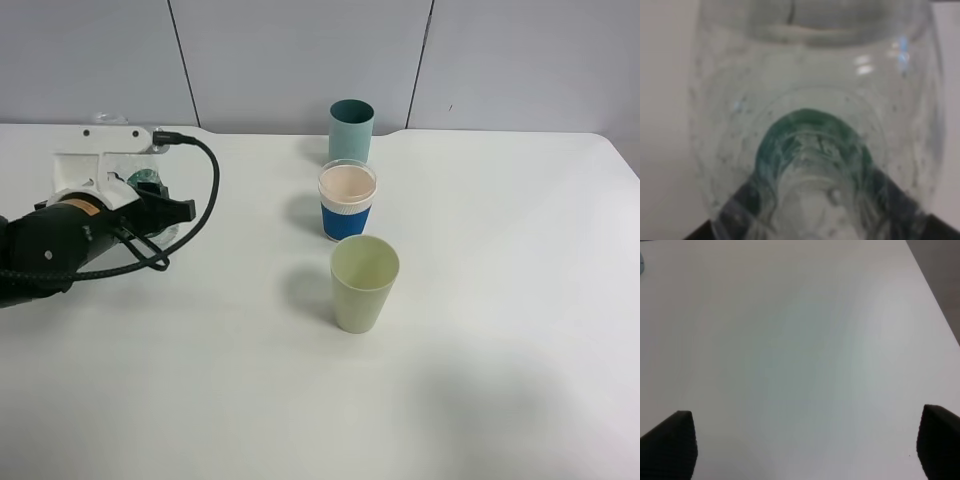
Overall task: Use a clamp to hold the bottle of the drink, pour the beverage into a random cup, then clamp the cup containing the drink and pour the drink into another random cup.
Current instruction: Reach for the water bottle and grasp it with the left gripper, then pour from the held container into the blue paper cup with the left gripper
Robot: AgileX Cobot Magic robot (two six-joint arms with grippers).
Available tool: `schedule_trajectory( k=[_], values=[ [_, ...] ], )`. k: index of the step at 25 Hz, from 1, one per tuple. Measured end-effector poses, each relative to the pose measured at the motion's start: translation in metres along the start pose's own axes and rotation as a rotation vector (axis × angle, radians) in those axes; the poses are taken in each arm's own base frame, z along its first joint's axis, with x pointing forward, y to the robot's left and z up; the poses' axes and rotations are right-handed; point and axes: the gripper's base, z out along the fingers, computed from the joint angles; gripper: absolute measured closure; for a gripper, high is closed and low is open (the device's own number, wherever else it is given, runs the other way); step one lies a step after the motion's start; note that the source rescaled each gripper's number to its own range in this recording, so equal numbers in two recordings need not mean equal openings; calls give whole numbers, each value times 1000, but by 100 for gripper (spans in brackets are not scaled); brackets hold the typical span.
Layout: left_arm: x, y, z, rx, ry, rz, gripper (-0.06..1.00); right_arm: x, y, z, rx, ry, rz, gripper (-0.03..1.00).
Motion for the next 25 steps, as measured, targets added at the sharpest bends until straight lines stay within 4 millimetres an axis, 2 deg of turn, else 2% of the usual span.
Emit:
schedule_trajectory(
  k=[8, 19, 25],
  values=[
    [-27, -24, 3, -32, 66, 67, 93, 0, 0, 0, 0, 0, 0, 36],
    [-53, -39, 11, -47, 76, 89, 93, 0, 0, 0, 0, 0, 0, 36],
    [-71, -50, 11, -92, 92, 242, 93, 0, 0, 0, 0, 0, 0, 36]
  ],
)
